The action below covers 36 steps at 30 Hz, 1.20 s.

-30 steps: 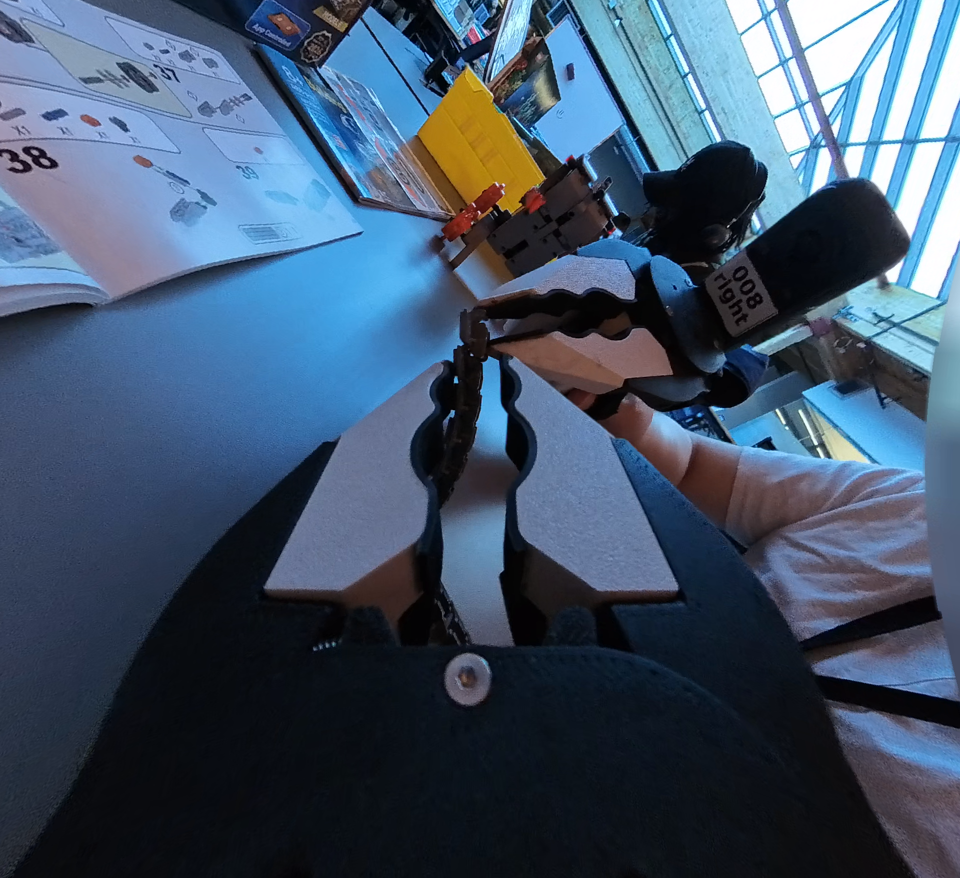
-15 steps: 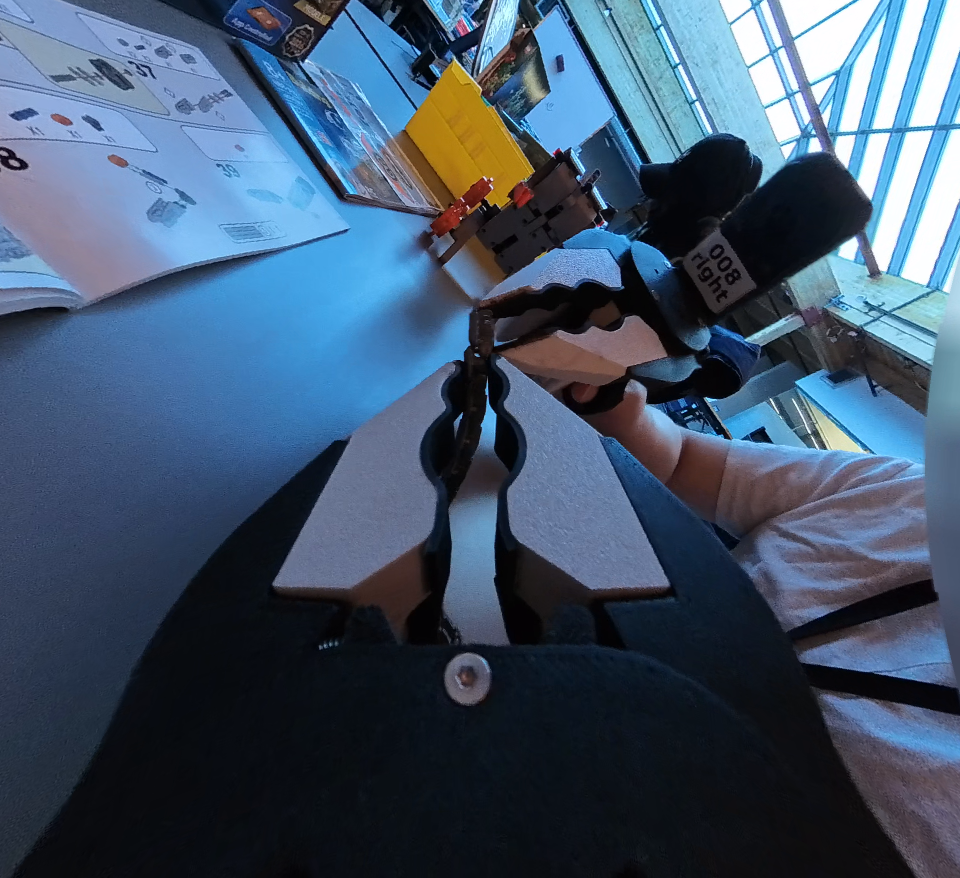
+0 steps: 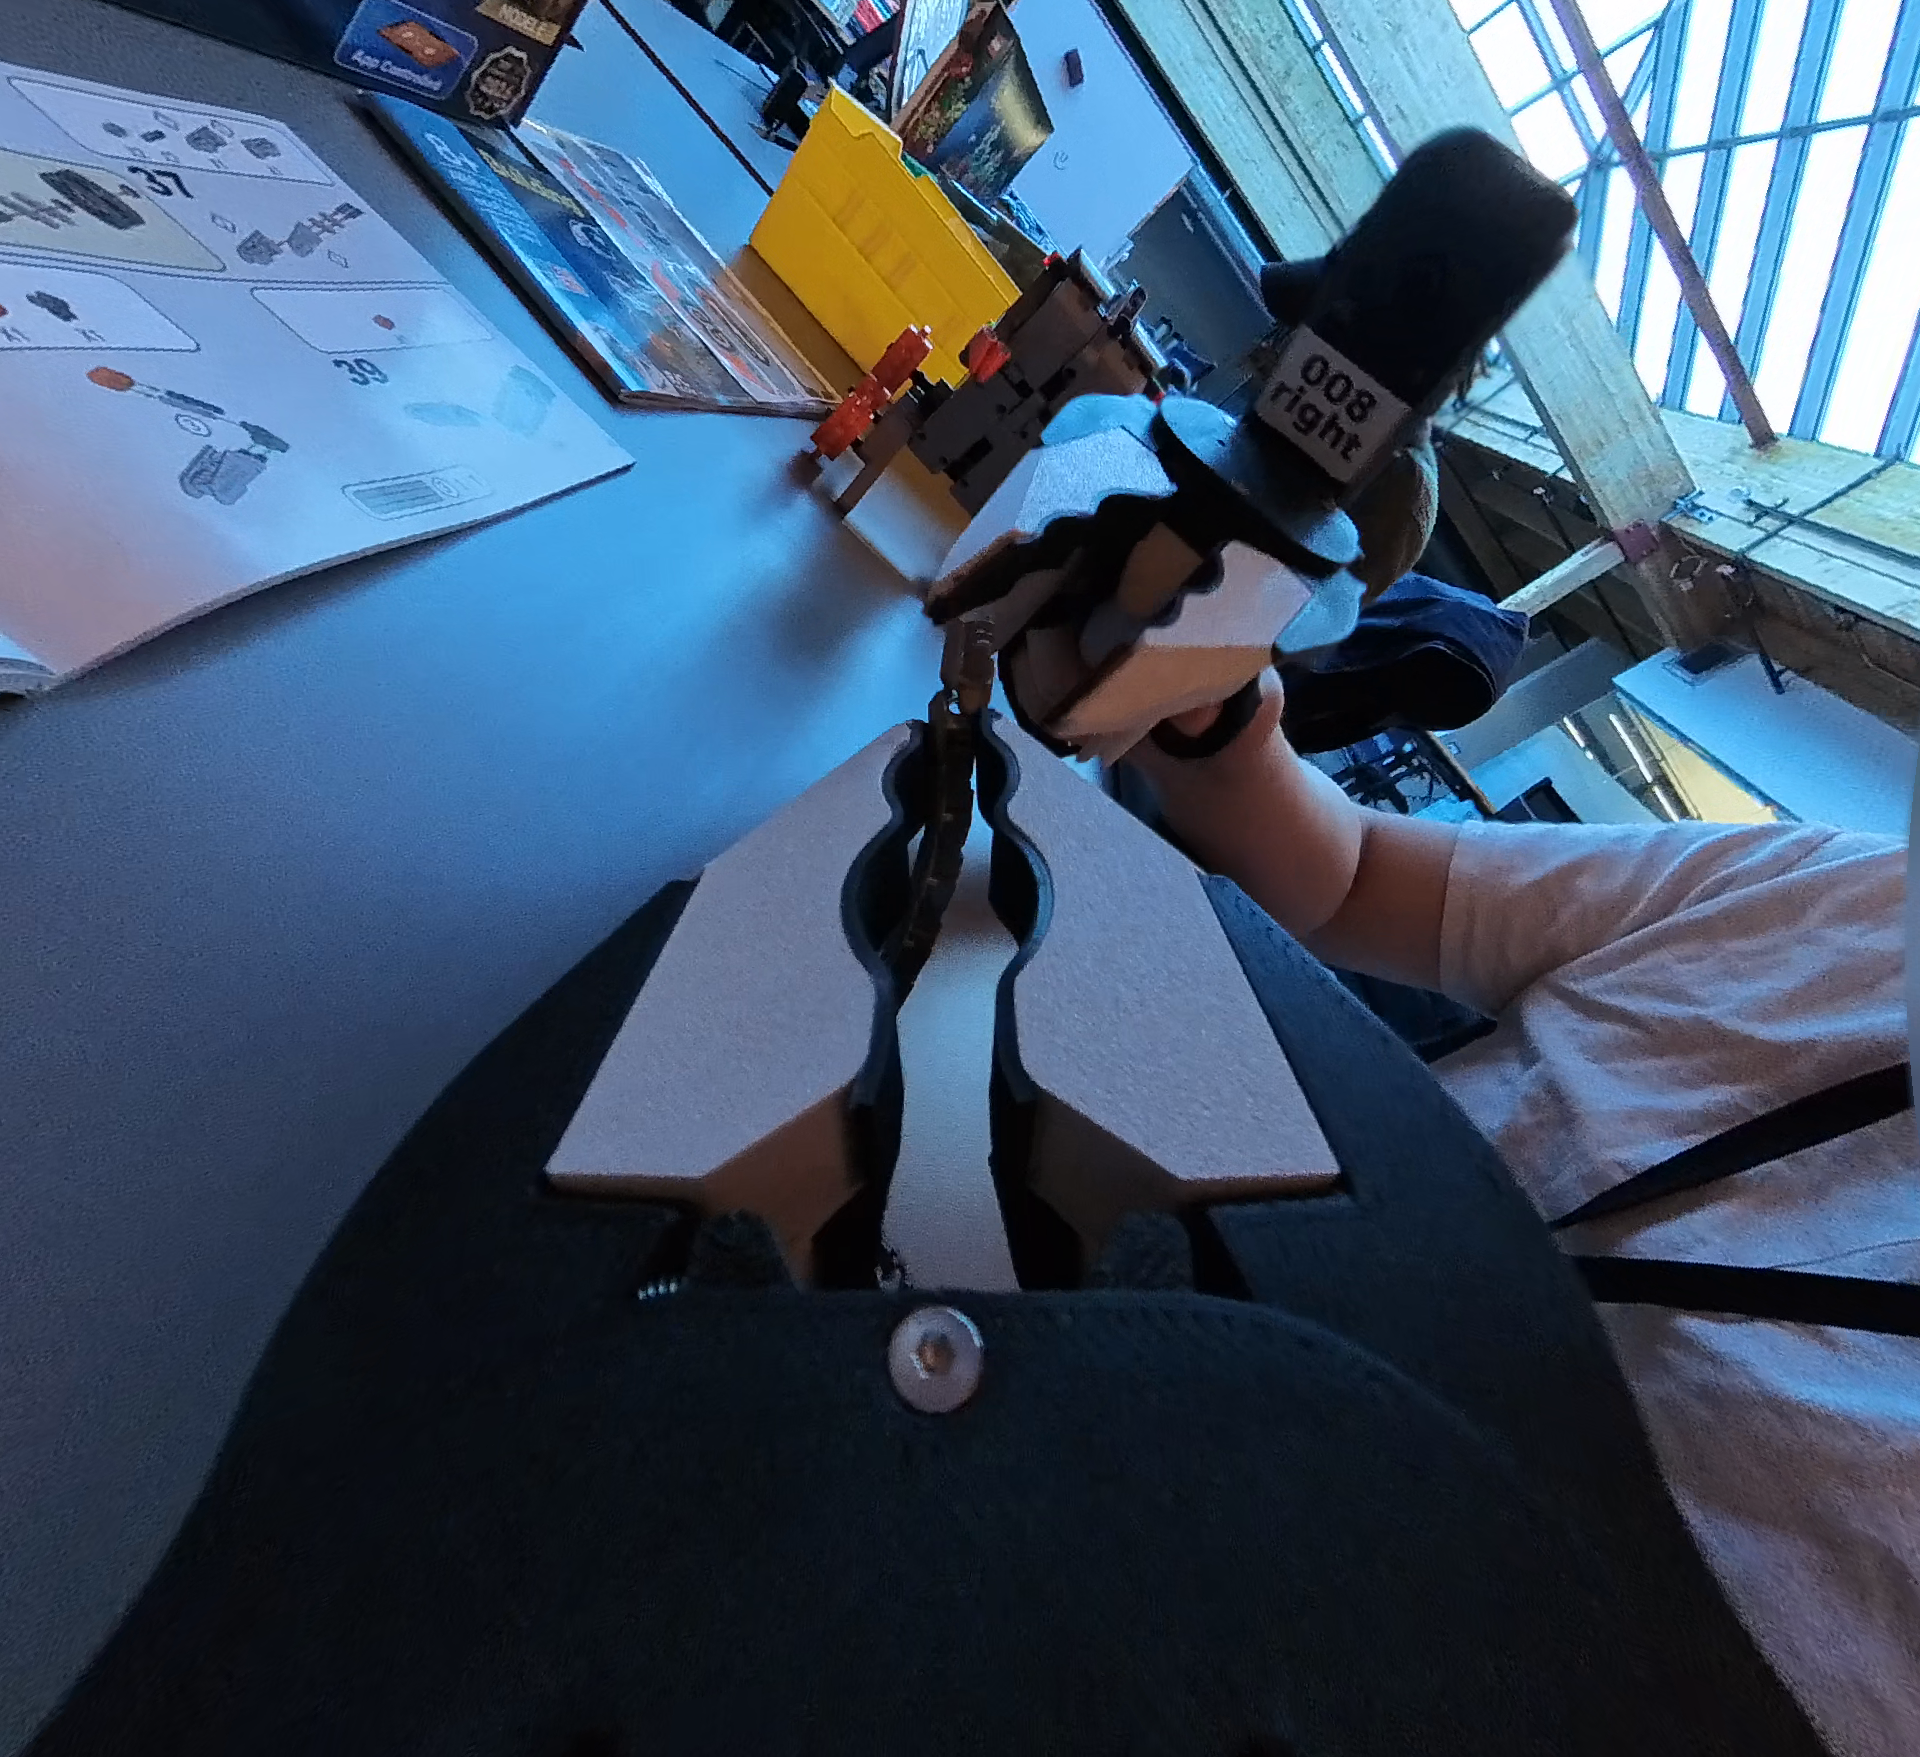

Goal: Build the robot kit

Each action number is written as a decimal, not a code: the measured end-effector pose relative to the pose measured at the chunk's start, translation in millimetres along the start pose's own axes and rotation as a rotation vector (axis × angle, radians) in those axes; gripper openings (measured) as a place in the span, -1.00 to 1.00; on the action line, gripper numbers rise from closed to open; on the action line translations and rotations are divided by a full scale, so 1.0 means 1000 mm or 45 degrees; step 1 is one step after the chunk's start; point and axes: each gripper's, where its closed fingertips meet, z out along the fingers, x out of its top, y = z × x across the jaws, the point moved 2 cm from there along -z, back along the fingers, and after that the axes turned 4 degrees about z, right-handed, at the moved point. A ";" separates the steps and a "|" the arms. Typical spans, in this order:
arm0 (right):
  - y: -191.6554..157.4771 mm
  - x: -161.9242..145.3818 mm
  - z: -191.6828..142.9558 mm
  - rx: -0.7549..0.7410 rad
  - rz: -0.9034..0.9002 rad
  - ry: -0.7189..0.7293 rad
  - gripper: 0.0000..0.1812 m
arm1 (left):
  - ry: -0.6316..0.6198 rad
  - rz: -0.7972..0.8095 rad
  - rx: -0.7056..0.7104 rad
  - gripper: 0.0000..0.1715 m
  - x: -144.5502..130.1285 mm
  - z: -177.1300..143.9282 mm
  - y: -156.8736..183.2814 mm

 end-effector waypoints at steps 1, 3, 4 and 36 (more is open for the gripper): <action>0.000 0.002 -0.003 0.034 0.029 0.015 -0.69 | -0.008 0.017 -0.001 -0.94 -0.001 0.001 0.001; -0.001 0.006 -0.008 0.136 0.097 0.034 -0.69 | -0.031 0.061 -0.002 -0.93 -0.002 0.003 0.005; -0.001 0.006 -0.010 0.174 0.139 0.023 -0.71 | -0.043 0.084 0.001 -0.93 -0.003 0.004 0.006; -0.003 -0.013 -0.009 0.476 0.324 -0.138 -0.95 | -0.142 0.139 -0.070 -0.91 -0.018 0.013 0.015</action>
